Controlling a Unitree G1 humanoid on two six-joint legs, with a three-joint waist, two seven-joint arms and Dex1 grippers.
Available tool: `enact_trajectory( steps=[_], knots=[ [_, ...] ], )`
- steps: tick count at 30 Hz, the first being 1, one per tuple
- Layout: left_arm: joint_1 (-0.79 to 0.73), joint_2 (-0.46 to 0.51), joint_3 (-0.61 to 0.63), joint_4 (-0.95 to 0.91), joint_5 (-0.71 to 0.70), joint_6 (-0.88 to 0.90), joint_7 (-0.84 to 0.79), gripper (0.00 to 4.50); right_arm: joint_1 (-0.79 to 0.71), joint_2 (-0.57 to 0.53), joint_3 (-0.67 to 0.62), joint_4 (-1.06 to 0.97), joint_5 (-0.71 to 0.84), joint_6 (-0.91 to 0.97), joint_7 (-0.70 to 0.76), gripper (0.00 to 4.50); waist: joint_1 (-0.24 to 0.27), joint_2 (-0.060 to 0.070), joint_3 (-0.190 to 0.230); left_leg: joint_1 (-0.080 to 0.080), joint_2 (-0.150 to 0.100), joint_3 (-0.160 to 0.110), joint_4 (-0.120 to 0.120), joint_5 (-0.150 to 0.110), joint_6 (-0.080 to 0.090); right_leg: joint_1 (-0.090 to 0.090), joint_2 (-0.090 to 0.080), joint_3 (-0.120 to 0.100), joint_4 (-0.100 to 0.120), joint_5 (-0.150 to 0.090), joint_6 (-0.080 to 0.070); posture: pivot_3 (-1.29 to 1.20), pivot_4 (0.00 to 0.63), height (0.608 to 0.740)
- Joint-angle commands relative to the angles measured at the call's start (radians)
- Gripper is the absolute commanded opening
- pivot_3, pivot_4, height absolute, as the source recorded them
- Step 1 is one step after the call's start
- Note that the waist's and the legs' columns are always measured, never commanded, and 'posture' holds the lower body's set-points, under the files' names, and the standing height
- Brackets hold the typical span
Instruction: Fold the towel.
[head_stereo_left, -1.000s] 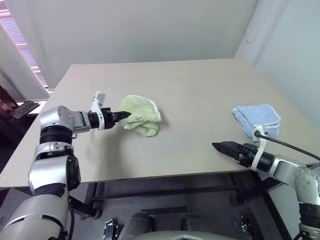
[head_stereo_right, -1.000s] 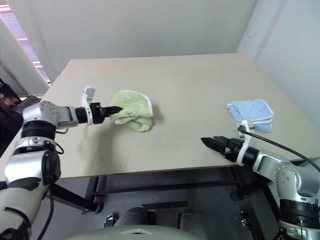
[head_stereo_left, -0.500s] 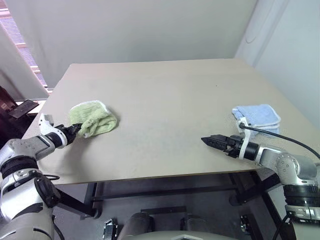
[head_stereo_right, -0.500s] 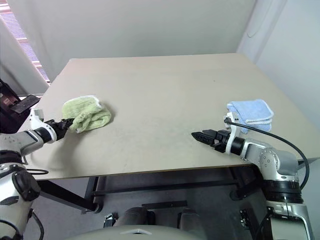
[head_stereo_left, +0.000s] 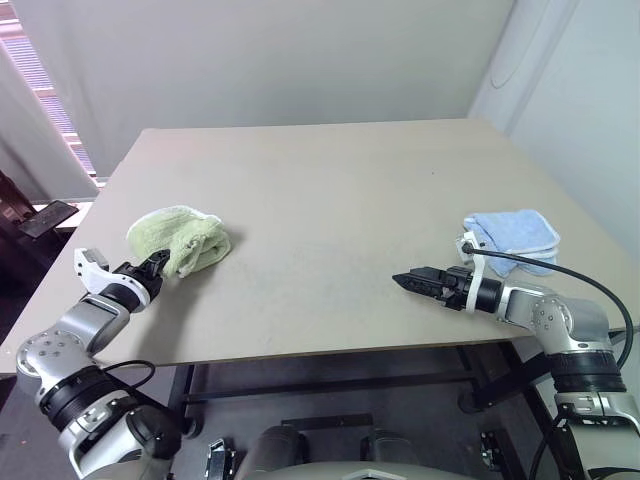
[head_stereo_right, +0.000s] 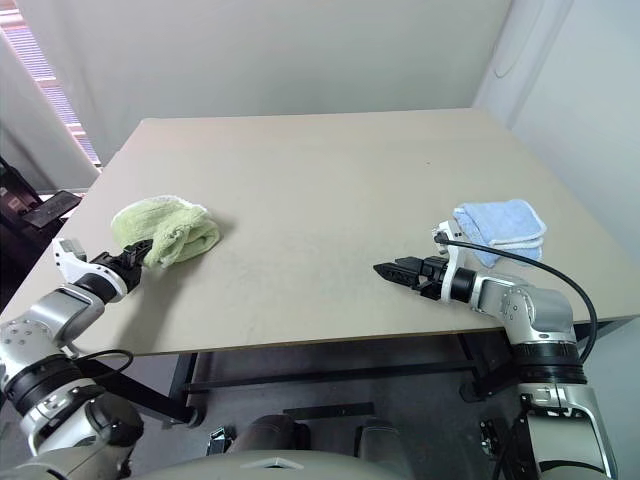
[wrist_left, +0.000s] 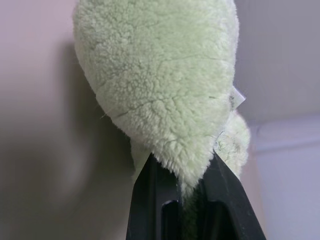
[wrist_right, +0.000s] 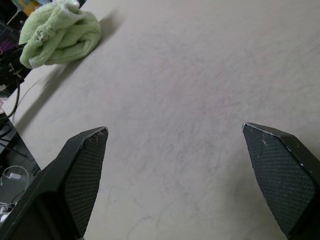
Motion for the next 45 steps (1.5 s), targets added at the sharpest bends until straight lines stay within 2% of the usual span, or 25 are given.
enact_trajectory(
  steps=[1, 5, 11, 16, 22, 29, 33, 36, 41, 45],
  knots=[
    [0.019, -0.051, 0.006, -0.093, -0.071, -0.015, 0.101, 0.02, -0.014, 0.015, -0.001, -0.020, -0.009, -0.026, 0.009, 4.50, 0.000, 0.000, 0.000, 0.000, 0.000, 0.000, 0.000, 0.000, 0.000, 0.001, 0.000, 0.000, 0.000, 0.000, 0.000, 0.00, 0.000, 0.736],
    [0.045, -0.109, -0.012, -0.134, -0.114, -0.051, 0.189, 0.02, -0.004, 0.023, -0.007, -0.029, -0.014, -0.030, 0.006, 4.50, 0.000, 0.000, 0.000, 0.001, 0.000, 0.000, 0.000, 0.000, 0.000, 0.001, 0.000, 0.000, 0.000, 0.000, 0.000, 0.00, 0.000, 0.736],
    [0.075, -0.147, -0.051, -0.177, -0.191, -0.108, 0.241, 0.02, 0.007, 0.028, -0.012, -0.033, -0.023, -0.036, 0.004, 4.50, 0.001, 0.000, 0.000, 0.001, 0.000, 0.000, 0.000, 0.000, 0.000, 0.001, 0.000, 0.000, 0.000, 0.000, -0.001, 0.00, 0.000, 0.736],
    [0.098, -0.141, -0.081, -0.194, -0.234, -0.172, 0.265, 1.58, 0.012, 0.033, -0.014, -0.038, -0.028, -0.043, -0.001, 4.50, 0.001, 0.000, 0.000, 0.002, 0.000, 0.000, 0.001, 0.000, 0.000, 0.001, 0.000, 0.000, -0.001, -0.001, -0.001, 0.00, 0.000, 0.736],
    [0.176, -0.095, -0.156, -0.225, -0.298, -0.154, 0.239, 3.81, 0.017, 0.033, -0.012, -0.052, -0.027, -0.052, 0.004, 4.50, 0.000, 0.000, 0.000, 0.002, 0.000, 0.000, 0.001, 0.000, 0.000, 0.001, 0.000, 0.000, -0.001, -0.001, -0.003, 0.00, 0.000, 0.736],
    [0.309, 0.004, -0.227, -0.269, -0.299, -0.180, 0.107, 3.81, 0.027, 0.008, -0.035, -0.087, -0.020, -0.048, 0.011, 4.50, 0.000, 0.000, 0.000, 0.002, 0.000, 0.000, 0.000, 0.000, 0.000, 0.000, 0.000, 0.000, -0.001, -0.002, -0.004, 0.00, 0.000, 0.736],
    [0.426, 0.120, -0.303, -0.389, -0.218, -0.245, -0.168, 3.81, 0.031, -0.013, -0.056, -0.117, -0.014, -0.047, 0.015, 4.50, 0.000, 0.001, 0.000, 0.002, 0.000, 0.000, -0.001, 0.000, 0.000, 0.000, 0.000, 0.000, -0.002, -0.002, -0.005, 0.00, 0.000, 0.736],
    [0.458, 0.225, -0.369, -0.441, -0.124, -0.340, -0.381, 3.81, 0.034, -0.005, -0.099, -0.154, -0.012, -0.093, -0.009, 4.50, 0.002, 0.002, 0.001, 0.001, 0.000, 0.000, -0.002, 0.000, 0.000, 0.000, -0.001, 0.000, -0.003, -0.002, -0.005, 0.00, 0.000, 0.736],
    [0.347, 0.370, -0.532, -0.427, 0.053, -0.484, -0.599, 3.81, 0.054, -0.003, -0.129, -0.248, -0.037, -0.214, -0.027, 4.50, 0.003, 0.009, 0.001, -0.001, 0.000, 0.001, -0.005, 0.000, 0.000, -0.001, -0.001, 0.000, -0.006, -0.002, -0.006, 0.00, 0.000, 0.736],
    [0.225, 0.445, -0.745, -0.372, 0.219, -0.608, -0.821, 3.81, 0.062, -0.015, -0.130, -0.266, -0.084, -0.313, -0.037, 4.50, 0.001, 0.011, 0.001, 0.000, 0.000, 0.002, -0.005, 0.000, -0.001, -0.001, 0.000, 0.000, -0.008, -0.002, -0.006, 0.00, 0.000, 0.736]
  ],
)
